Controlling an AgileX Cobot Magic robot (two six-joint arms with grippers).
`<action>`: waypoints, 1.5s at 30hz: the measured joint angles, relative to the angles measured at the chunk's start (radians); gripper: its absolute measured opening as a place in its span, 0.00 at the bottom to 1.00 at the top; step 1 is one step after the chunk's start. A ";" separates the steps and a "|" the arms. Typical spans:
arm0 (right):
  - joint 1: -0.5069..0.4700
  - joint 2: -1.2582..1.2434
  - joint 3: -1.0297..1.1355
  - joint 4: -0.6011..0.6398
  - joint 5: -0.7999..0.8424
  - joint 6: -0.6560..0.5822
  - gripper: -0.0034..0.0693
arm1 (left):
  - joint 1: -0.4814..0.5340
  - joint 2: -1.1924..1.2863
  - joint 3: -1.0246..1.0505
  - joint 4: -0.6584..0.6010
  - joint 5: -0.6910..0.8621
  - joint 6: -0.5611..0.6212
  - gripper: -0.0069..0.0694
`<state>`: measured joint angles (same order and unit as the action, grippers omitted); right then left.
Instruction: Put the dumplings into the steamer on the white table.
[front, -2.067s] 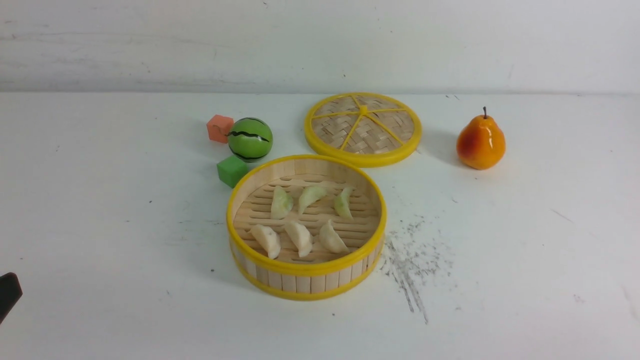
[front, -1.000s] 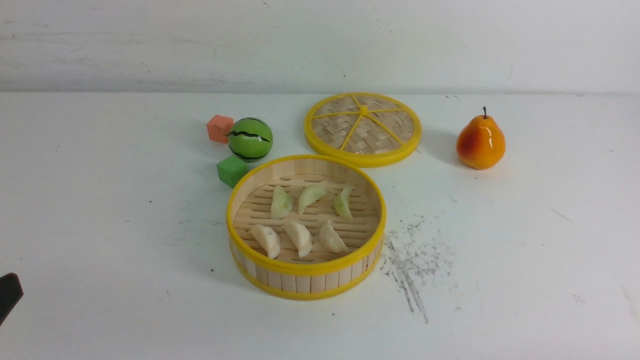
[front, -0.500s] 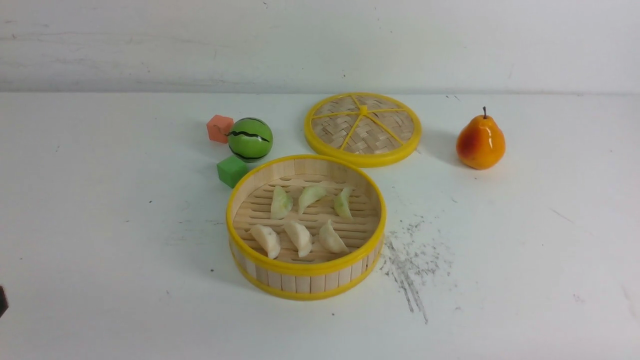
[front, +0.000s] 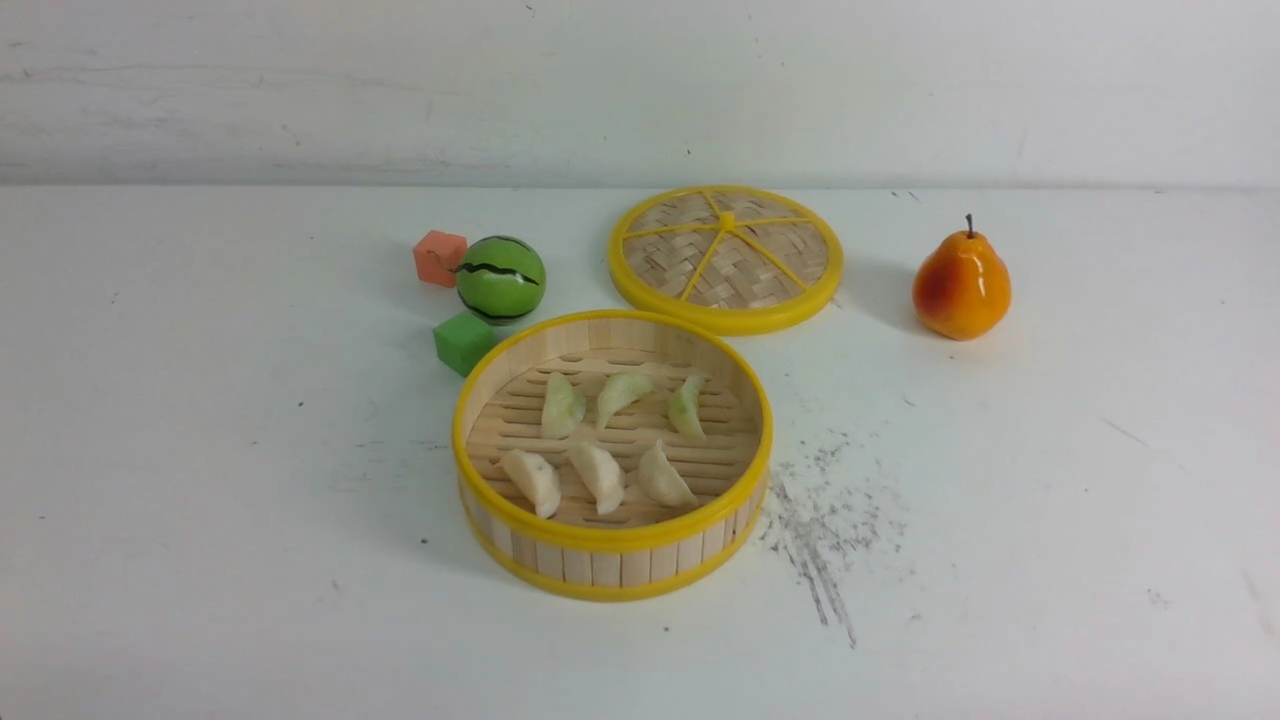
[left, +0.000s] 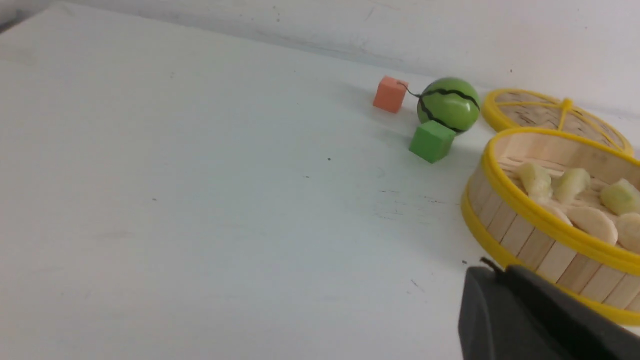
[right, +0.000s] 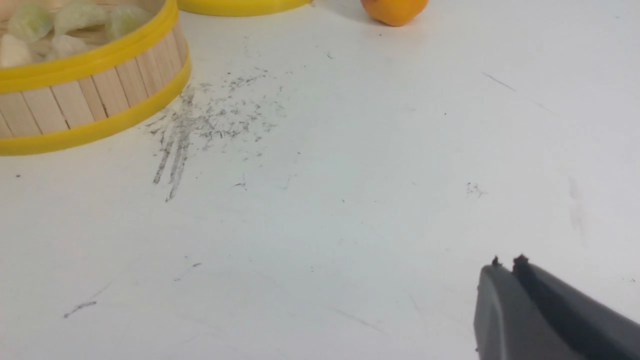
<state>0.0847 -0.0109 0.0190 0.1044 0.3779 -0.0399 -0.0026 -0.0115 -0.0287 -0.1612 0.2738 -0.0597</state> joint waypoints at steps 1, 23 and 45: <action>0.000 0.000 0.000 0.000 0.000 0.000 0.08 | 0.001 0.000 0.029 -0.038 -0.018 0.049 0.07; -0.001 0.000 0.000 0.001 0.001 -0.001 0.11 | 0.001 0.000 0.059 0.096 0.118 0.011 0.07; -0.001 0.000 0.000 0.001 0.001 -0.001 0.14 | 0.001 0.000 0.059 0.098 0.119 0.009 0.07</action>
<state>0.0834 -0.0109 0.0190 0.1052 0.3788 -0.0410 -0.0014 -0.0115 0.0305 -0.0630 0.3930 -0.0504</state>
